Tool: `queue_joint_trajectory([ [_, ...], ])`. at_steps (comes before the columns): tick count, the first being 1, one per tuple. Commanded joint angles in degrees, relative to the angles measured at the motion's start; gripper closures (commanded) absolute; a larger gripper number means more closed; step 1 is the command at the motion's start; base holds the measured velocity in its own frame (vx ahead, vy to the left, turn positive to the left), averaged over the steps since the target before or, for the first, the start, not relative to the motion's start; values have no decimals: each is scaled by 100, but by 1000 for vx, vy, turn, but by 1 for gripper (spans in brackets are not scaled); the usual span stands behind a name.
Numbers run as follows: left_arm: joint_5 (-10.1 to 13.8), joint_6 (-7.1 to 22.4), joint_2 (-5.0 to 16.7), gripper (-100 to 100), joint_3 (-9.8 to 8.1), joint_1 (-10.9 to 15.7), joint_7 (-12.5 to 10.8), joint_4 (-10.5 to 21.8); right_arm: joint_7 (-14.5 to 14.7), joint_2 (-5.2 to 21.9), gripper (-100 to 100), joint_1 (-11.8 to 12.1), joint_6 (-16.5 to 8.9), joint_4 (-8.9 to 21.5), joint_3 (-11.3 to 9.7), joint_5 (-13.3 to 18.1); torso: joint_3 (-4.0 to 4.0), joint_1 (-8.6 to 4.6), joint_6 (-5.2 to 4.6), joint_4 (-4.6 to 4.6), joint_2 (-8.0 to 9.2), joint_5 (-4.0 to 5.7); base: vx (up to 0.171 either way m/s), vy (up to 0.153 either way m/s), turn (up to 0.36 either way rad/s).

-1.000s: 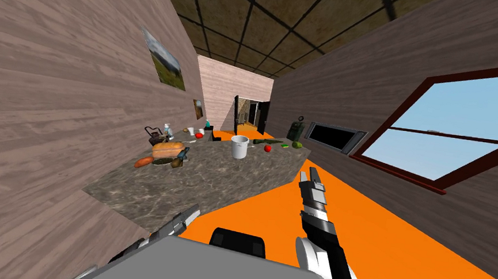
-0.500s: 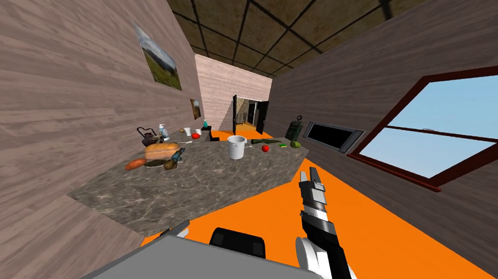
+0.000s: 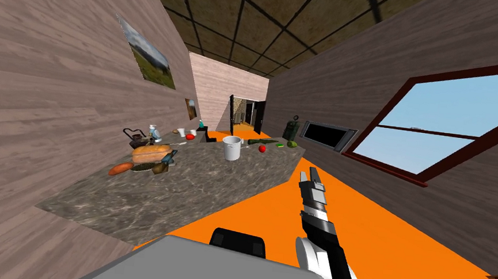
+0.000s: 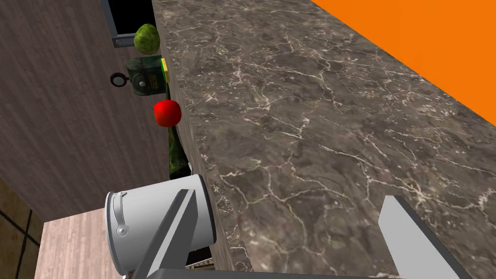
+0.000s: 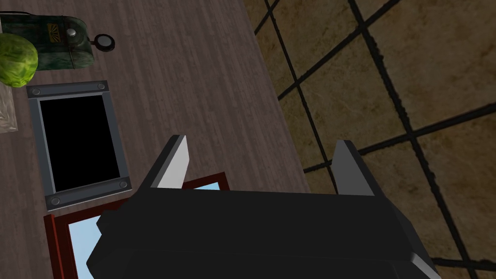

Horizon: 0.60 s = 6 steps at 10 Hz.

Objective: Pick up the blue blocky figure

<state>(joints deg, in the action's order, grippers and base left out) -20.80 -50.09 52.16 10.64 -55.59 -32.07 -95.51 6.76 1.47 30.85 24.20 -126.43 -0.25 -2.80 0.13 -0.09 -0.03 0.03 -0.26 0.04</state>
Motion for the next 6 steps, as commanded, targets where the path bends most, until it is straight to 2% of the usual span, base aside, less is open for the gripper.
queue_joint_trajectory([
  [1,-34,-31,167,-100,45,-175,-22,79,0,0,0,0,0,0,0,0,0,0,0,0,0,0,59,-31,-50],
  [2,-34,-24,382,-100,56,-367,-167,175,0,0,0,0,0,0,0,0,-1,3,2,0,3,-1,48,-32,-87],
  [3,-34,-24,448,-100,56,-390,-167,175,0,0,0,0,0,0,0,0,-3,3,0,-1,6,-1,38,-24,-58],
  [4,-29,-12,647,-100,59,-580,-320,279,0,0,0,0,0,0,0,0,-5,5,2,-2,10,-2,39,-22,-108],
  [5,-29,-12,732,-100,59,-601,-320,279,0,0,0,0,0,0,0,0,-6,6,1,-2,11,-1,39,-12,-71],
  [6,-19,2,938,-100,55,-809,-481,391,0,0,0,0,0,0,1,0,-5,10,1,-2,10,-3,58,-8,-158],
])
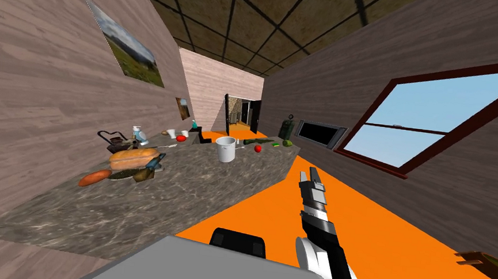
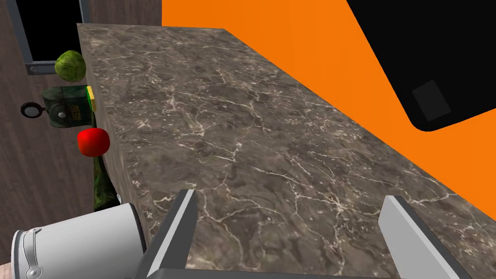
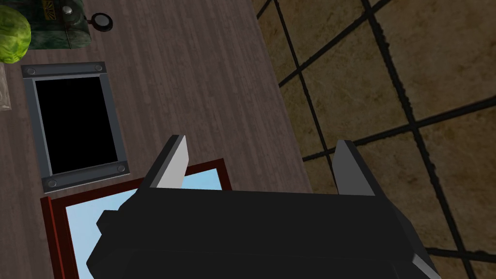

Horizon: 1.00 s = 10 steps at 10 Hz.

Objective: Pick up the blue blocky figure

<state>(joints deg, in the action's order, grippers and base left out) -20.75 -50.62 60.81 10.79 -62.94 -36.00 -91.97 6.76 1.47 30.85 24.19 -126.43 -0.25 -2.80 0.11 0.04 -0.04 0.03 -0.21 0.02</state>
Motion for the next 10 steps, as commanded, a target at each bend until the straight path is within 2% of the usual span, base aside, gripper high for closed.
queue_joint_trajectory([
  [1,-7,74,286,-100,29,-277,-257,157,0,0,0,0,0,0,0,0,0,0,0,0,0,0,74,4,-219],
  [2,-7,74,442,-100,29,-277,-257,157,0,0,0,0,0,0,0,0,3,5,0,1,-5,-2,53,14,-65],
  [3,14,96,606,-100,9,-472,-431,285,0,0,0,1,0,0,1,0,2,7,2,0,-3,-3,58,7,-174],
  [4,14,96,727,-100,9,-472,-431,285,0,0,0,0,0,0,0,0,2,6,-1,1,-3,-2,46,10,-79],
  [5,42,121,951,-100,-18,-660,-612,419,0,0,0,1,0,0,1,0,0,5,3,0,0,-3,60,14,-162],
  [6,42,121,1010,-100,-18,-660,-612,419,0,0,0,0,0,0,0,0,2,8,0,0,-3,-3,43,25,-94],
  [8,113,179,1425,-100,-94,-1008,-966,704,0,0,0,0,0,0,0,0,-1,12,0,-1,2,-4,49,45,-222],
  [9,113,179,1558,-100,-94,-1008,-984,704,0,1,0,0,0,0,1,0,2,23,-2,0,-4,-6,53,52,-133],
  [10,156,211,1746,-100,-142,-1167,-1172,853,0,1,0,1,0,0,1,0,2,21,3,0,-3,-7,46,50,-186],
])
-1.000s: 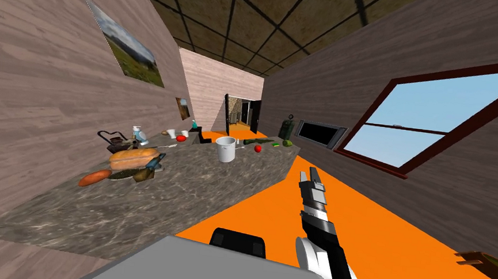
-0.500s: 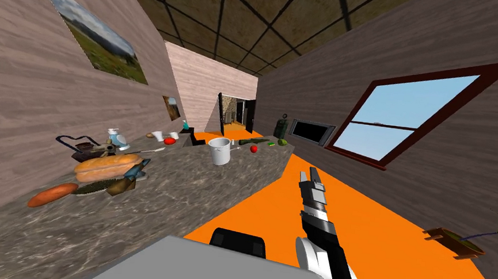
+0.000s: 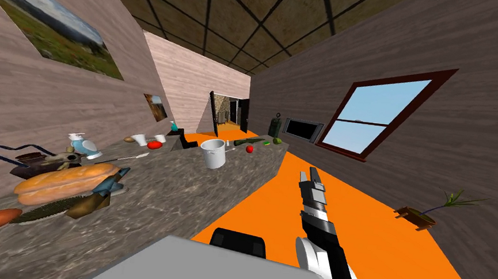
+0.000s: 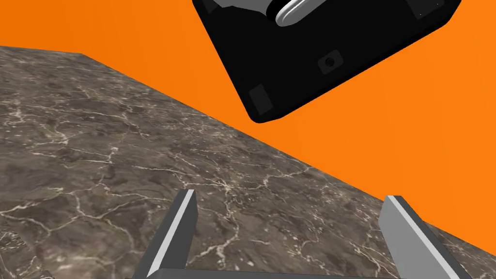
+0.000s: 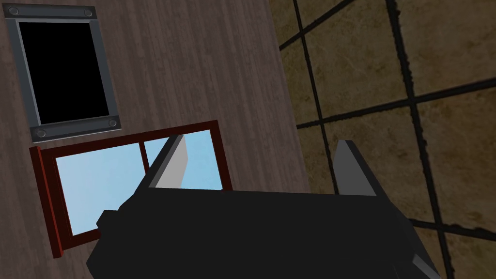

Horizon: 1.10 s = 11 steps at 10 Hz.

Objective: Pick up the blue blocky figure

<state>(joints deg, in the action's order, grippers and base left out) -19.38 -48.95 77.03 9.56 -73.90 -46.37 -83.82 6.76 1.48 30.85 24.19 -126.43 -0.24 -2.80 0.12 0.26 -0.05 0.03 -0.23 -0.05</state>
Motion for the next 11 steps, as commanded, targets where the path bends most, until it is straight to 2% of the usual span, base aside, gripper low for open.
queue_joint_trajectory([
  [1,19,45,198,-100,-19,-71,-135,38,0,0,0,0,0,0,0,0,0,0,0,0,0,0,30,46,-99],
  [3,120,114,621,-100,-132,-354,-502,340,0,0,0,0,0,0,0,0,0,-1,-1,0,0,0,47,69,-266],
  [4,120,114,689,-100,-132,-354,-510,340,0,0,0,0,0,0,0,0,2,10,-1,1,-3,-2,35,77,-113],
  [6,235,187,1080,-100,-264,-586,-832,641,0,0,0,0,0,0,0,0,-1,4,1,-1,2,-2,30,85,-257],
  [7,235,187,1126,-100,-264,-586,-873,641,0,1,0,0,0,0,0,0,0,16,-3,0,1,-4,22,94,-122],
  [11,480,331,1799,-100,-545,-900,-1507,1200,0,1,0,0,0,0,1,0,-1,20,-2,-1,2,-6,21,118,-269],
])
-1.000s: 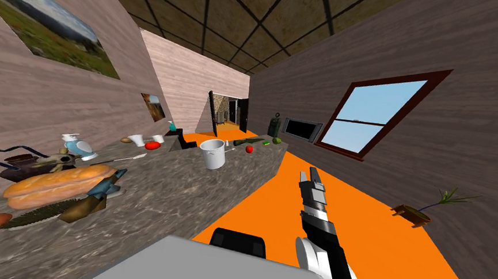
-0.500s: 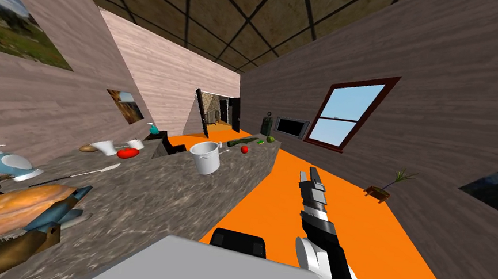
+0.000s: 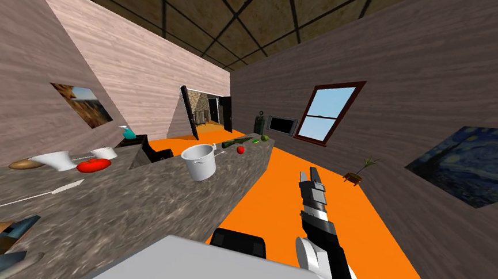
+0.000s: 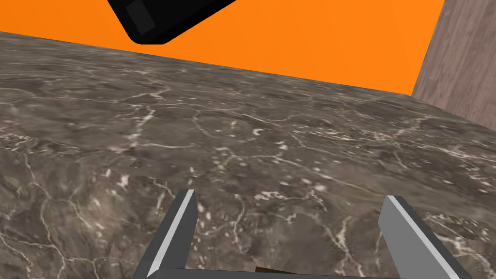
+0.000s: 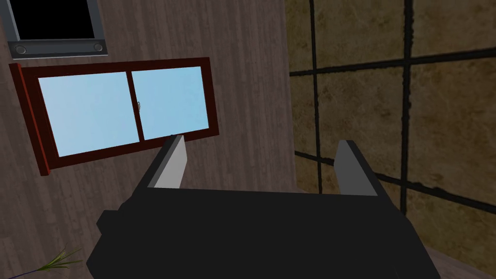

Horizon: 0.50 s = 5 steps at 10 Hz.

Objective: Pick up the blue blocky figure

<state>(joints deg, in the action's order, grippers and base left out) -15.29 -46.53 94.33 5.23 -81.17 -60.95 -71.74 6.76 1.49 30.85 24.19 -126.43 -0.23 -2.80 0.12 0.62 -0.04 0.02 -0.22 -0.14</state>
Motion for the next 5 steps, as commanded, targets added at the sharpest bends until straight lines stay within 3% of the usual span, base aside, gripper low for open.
queue_joint_trajectory([
  [1,70,88,69,-100,-112,-173,-49,-9,0,0,0,0,0,0,0,0,0,0,0,0,0,0,9,132,-81],
  [2,180,154,297,-100,-238,-265,-296,229,0,0,0,1,0,0,0,0,-3,-12,11,-2,3,-1,-19,142,-276],
  [4,270,210,457,-100,-342,-322,-484,422,0,0,0,0,0,0,0,0,-8,3,5,-4,13,-3,-35,162,-228],
  [5,270,210,457,-100,-342,-322,-484,422,0,0,0,0,0,0,0,0,-10,-6,7,-5,16,-2,-25,73,-43],
])
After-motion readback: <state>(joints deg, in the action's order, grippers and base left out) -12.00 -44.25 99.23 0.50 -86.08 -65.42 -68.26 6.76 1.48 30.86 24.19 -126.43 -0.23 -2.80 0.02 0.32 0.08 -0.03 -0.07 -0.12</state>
